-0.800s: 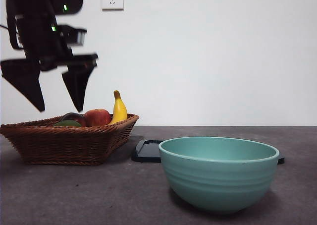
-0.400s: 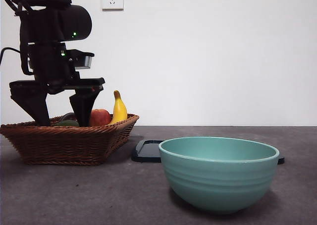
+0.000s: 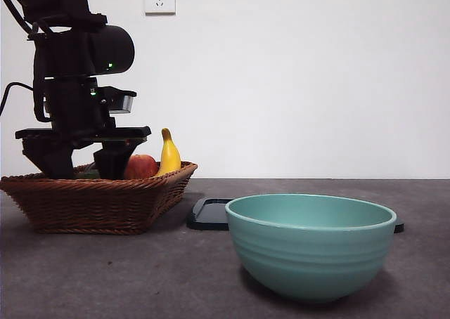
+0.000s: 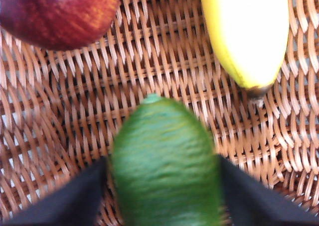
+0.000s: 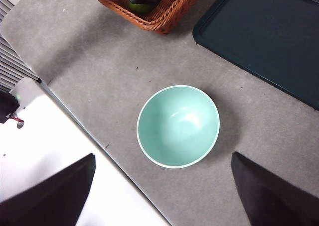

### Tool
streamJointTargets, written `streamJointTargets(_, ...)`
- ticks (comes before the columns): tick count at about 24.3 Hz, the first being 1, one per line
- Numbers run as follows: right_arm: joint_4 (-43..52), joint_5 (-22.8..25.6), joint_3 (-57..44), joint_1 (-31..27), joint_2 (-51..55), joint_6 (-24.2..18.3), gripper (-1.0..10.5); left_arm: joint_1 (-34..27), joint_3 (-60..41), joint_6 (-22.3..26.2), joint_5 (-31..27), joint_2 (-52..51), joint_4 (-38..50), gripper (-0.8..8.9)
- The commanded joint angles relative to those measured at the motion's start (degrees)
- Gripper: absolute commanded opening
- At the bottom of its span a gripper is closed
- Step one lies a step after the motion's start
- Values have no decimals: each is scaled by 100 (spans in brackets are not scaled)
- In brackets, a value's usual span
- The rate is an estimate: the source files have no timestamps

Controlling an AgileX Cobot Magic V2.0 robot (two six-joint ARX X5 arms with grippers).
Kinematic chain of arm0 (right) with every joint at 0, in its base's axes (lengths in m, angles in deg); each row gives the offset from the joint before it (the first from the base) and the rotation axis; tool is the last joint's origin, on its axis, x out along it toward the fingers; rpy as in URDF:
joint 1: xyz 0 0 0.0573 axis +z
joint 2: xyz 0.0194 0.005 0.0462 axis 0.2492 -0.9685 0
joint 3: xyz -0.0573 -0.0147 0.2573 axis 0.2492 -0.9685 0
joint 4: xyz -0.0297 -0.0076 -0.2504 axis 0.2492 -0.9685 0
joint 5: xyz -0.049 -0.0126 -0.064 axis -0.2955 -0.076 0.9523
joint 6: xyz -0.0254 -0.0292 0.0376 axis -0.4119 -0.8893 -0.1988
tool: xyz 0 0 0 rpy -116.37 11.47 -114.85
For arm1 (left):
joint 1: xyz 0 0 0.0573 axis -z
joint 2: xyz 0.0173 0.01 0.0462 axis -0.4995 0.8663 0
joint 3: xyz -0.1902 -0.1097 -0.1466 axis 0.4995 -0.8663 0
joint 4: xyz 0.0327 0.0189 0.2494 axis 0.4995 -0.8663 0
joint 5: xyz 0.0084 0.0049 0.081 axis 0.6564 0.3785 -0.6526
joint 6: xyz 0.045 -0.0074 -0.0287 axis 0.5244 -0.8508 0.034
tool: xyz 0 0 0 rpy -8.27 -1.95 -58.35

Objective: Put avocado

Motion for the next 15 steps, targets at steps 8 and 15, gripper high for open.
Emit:
streamJointTargets(8, 57, 7, 109, 28, -46, -24, 435, 26, 125, -37, -22, 9, -4, 175)
streamJointTargets(15, 59, 31, 109, 28, -48, -24, 435, 210, 162, -37, 87, -820, -44, 175)
